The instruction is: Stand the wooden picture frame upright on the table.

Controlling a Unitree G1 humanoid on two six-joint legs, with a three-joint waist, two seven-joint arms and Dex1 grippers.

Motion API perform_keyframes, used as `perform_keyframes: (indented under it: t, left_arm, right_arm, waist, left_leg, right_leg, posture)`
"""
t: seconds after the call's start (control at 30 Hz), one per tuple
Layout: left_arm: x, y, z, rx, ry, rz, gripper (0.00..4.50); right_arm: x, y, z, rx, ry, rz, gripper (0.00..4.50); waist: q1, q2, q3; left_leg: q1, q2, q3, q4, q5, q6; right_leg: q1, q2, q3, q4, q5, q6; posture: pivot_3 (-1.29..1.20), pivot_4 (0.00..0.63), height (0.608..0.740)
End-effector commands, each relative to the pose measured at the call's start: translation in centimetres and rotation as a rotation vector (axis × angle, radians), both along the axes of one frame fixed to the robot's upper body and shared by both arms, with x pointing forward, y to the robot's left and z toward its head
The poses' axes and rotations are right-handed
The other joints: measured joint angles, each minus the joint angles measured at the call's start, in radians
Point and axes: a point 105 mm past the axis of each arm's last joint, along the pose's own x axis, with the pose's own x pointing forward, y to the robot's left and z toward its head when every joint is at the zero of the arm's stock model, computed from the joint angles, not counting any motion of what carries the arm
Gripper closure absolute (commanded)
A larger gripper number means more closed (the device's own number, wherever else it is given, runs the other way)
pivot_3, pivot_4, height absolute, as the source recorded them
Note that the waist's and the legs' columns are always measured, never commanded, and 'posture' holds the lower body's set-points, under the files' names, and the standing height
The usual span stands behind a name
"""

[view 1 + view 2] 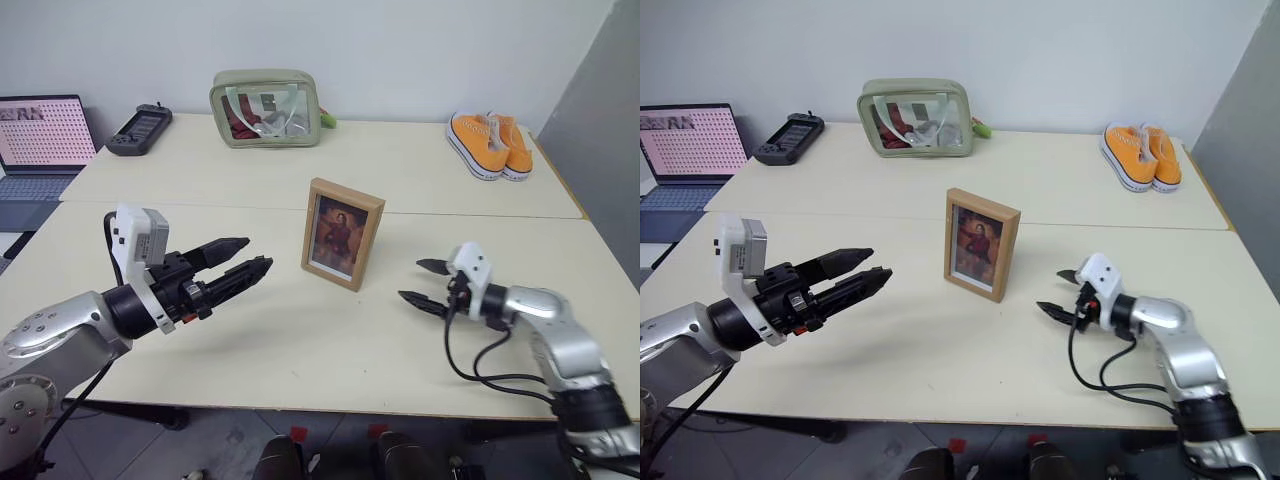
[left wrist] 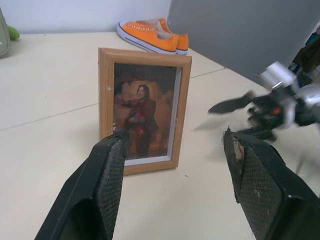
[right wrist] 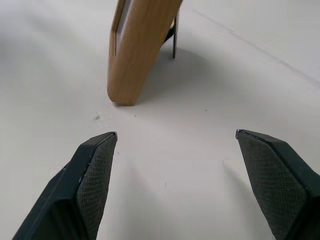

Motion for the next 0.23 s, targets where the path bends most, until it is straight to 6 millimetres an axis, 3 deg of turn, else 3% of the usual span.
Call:
perform_keyframes:
  t: [0.03,0.13,0.23]
  left_arm:
    - [0.2,0.0,1.0,-0.001,-0.047,-0.012,1.27]
    - [0.5,0.0,1.6,-0.011,-0.053,-0.024,1.27]
    - [1.1,0.0,2.0,-0.022,-0.065,-0.021,1.27]
  right_arm:
    - [-1.5,0.6,4.7,0.053,-0.108,-0.003,0.49]
    - [-2.1,1.0,5.9,0.075,-0.133,-0.015,0.49]
    - [-2.3,1.3,5.7,0.107,-0.104,-0.027,0.49]
  waist:
    - [0.000,-0.001,0.000]
    - [0.002,-0.001,0.000]
    - [0.003,-0.001,0.000]
  left_leg:
    - [0.000,0.000,0.000,0.000,0.000,0.000]
    - [0.000,0.000,0.000,-0.001,0.000,0.000]
    - [-0.001,0.000,0.000,-0.002,0.000,0.000]
  right_leg:
    - [0.000,0.000,0.000,0.000,-0.001,0.001]
    - [0.001,0.000,-0.001,-0.003,-0.001,0.001]
    - [0.001,0.000,0.000,-0.005,0.000,0.002]
  posture:
    - [0.00,0.150,0.740]
    - [0.00,0.150,0.740]
    - [0.00,0.150,0.740]
